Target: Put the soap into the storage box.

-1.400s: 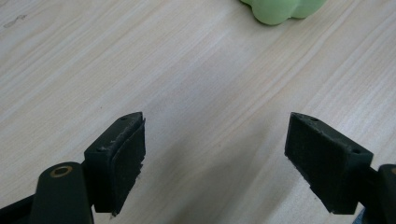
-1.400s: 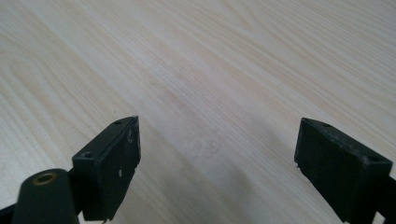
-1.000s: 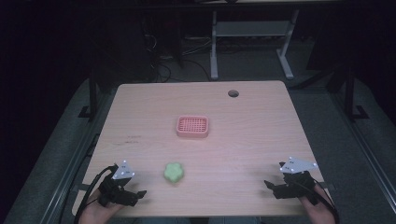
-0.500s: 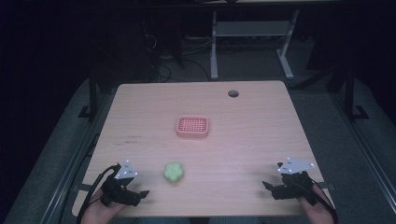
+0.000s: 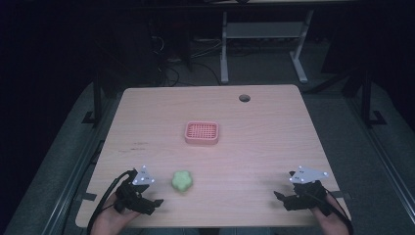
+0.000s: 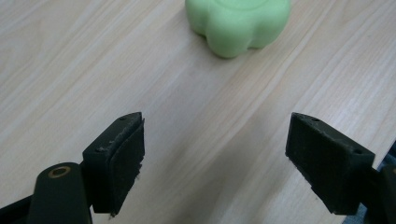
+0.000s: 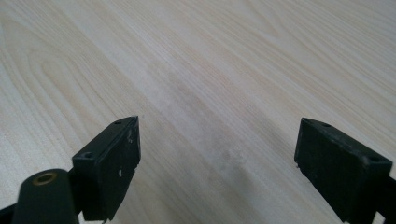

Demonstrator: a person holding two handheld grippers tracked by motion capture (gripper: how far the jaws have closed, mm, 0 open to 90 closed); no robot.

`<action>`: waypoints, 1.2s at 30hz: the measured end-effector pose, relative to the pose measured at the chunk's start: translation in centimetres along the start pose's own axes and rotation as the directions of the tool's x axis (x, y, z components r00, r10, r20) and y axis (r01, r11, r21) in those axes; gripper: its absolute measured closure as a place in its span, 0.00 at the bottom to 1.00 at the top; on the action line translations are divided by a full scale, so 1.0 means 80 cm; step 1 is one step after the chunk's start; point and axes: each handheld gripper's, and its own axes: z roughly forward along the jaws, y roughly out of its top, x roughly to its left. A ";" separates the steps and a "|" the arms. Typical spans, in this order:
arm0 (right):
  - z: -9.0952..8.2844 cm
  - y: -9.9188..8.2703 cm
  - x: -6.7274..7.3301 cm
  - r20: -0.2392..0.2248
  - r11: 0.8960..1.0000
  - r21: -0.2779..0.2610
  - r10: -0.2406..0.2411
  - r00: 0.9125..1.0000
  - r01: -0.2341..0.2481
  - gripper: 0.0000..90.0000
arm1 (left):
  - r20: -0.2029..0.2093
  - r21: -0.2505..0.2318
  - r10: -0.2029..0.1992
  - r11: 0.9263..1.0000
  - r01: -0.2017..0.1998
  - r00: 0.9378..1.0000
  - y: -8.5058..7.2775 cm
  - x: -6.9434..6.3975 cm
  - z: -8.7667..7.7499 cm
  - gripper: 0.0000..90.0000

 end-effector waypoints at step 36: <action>0.001 0.001 0.003 -0.010 1.000 0.003 -0.015 1.000 0.015 0.15 | 0.033 0.093 0.027 0.995 -0.030 0.999 0.092 -0.007 0.027 0.21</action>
